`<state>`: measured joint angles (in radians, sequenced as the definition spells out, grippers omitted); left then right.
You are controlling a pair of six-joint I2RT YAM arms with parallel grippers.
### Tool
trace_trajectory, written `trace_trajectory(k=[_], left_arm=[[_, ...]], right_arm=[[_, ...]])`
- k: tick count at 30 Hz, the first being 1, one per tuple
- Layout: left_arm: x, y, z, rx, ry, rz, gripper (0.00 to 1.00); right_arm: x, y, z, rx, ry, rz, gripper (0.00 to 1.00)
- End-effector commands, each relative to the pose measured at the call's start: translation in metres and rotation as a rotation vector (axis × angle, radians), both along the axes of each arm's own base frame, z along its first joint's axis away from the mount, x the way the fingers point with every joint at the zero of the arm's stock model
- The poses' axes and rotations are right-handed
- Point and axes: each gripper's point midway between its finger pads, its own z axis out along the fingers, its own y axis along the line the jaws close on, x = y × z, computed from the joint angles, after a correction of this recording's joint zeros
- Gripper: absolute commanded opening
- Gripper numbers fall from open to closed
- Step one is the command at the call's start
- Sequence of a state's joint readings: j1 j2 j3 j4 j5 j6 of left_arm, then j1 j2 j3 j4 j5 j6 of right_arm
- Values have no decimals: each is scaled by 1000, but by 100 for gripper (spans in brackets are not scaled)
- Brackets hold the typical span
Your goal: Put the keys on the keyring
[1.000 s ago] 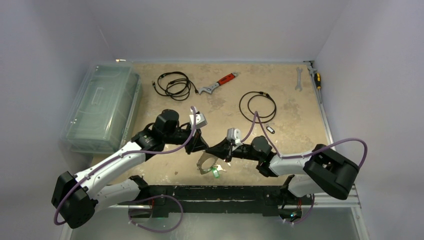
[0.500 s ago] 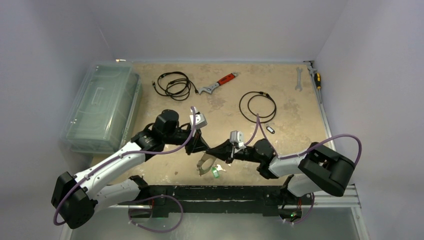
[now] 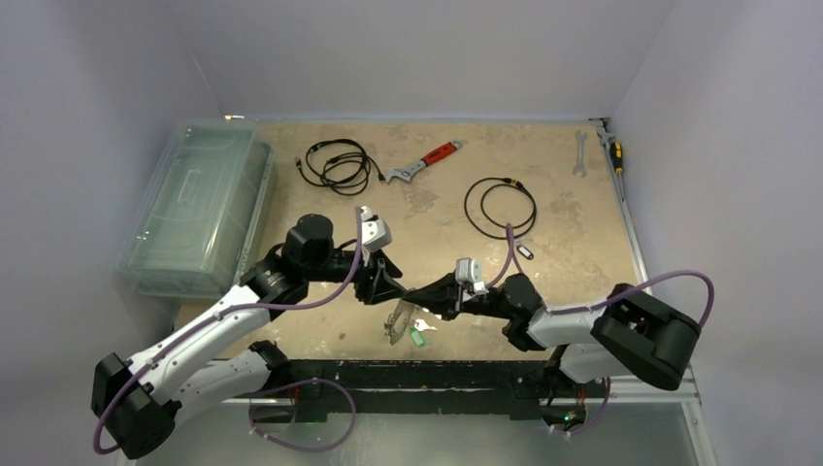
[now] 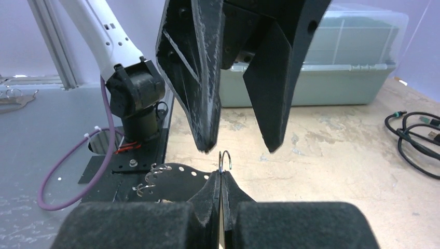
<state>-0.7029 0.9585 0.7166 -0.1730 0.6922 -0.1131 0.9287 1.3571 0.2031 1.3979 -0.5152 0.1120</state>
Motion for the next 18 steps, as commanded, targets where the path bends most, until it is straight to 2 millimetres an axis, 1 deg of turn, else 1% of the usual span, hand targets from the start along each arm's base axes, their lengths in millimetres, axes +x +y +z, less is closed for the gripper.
trace_trajectory(k=[1,5,9,12,15,18], left_arm=[[-5,4,57,-127,-182,-19,47],[-9,14,71,-167,-293,-1,46],[-11,20,82,-194,-368,12,42],[-14,20,82,-209,-381,-1,39],[-17,16,78,-226,-373,-32,36],[-18,10,79,-261,-369,-59,35]], right_arm=[[-2,-6,32,80,-58,-15,0],[0,-9,43,64,-84,-39,0],[-1,-13,51,34,-90,-52,0],[-2,-20,62,35,-103,-69,0],[-5,-26,73,39,-114,-78,0],[-6,-30,81,41,-121,-90,0]])
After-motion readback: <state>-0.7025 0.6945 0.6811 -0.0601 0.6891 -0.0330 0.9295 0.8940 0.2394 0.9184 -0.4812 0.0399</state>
